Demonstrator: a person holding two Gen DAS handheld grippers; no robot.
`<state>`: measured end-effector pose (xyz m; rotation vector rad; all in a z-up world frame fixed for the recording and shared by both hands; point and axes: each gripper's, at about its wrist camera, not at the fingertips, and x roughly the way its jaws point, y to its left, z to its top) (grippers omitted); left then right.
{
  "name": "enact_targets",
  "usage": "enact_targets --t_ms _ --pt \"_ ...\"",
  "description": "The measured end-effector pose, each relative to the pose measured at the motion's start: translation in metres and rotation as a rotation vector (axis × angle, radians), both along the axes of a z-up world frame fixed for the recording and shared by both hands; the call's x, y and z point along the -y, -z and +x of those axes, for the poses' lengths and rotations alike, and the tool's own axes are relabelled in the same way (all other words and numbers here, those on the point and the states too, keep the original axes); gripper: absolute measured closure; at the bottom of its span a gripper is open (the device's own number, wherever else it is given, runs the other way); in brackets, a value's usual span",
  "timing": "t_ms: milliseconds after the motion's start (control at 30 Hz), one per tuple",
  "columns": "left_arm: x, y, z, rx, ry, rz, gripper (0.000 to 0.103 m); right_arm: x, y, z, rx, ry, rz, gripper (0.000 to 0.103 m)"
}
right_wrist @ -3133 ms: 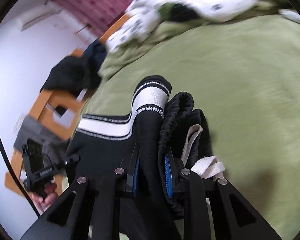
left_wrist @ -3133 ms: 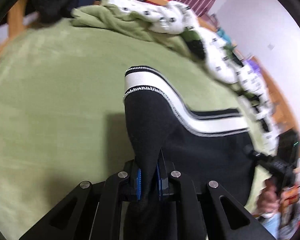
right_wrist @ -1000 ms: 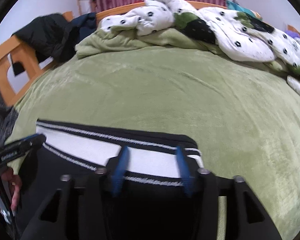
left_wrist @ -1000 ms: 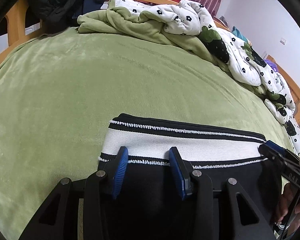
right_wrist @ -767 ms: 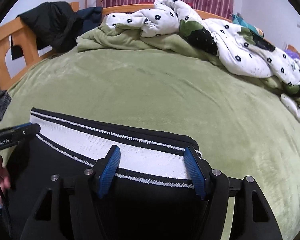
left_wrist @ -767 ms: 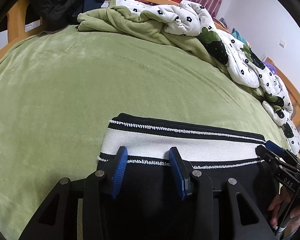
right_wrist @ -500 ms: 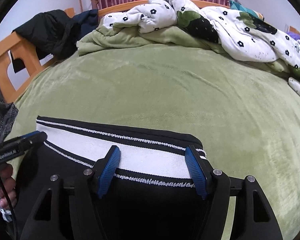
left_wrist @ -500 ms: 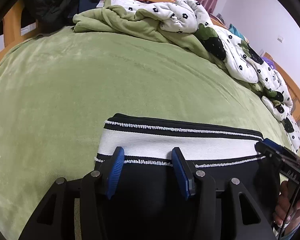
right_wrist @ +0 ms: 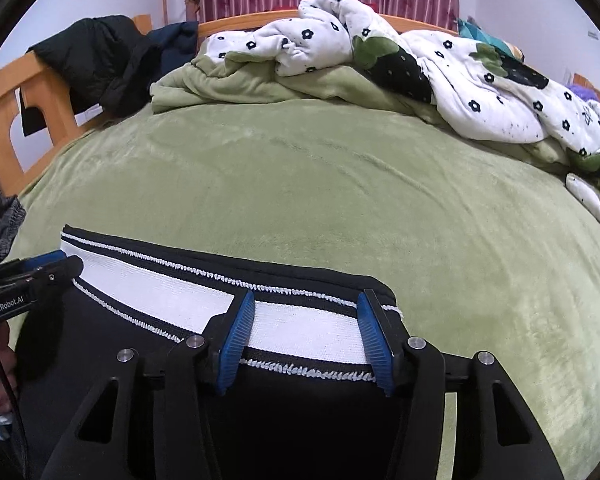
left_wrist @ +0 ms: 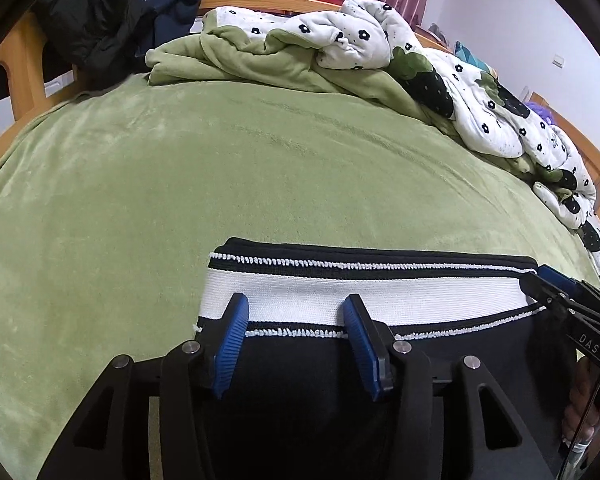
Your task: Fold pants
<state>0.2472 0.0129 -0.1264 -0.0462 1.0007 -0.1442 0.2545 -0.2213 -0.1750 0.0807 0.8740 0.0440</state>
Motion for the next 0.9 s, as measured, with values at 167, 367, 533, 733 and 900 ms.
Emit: enact_targets --t_ms 167,367,533,733,900 --pt "-0.001 0.000 -0.001 -0.006 0.001 0.007 0.055 0.005 0.002 0.000 -0.005 0.003 0.029 0.048" --pt "-0.002 -0.001 -0.002 -0.050 -0.011 -0.022 0.055 0.004 0.000 0.002 -0.022 0.003 0.014 0.049" --pt "-0.007 -0.007 -0.018 -0.070 0.000 -0.037 0.055 0.005 -0.006 -0.006 -0.051 -0.014 0.003 0.049" --pt "-0.009 -0.010 -0.047 -0.116 -0.002 -0.036 0.055 0.006 -0.013 -0.037 -0.086 0.001 0.030 0.049" --pt "-0.005 -0.018 -0.081 -0.130 0.065 0.013 0.055 -0.001 -0.011 -0.057 -0.125 -0.023 -0.020 0.049"
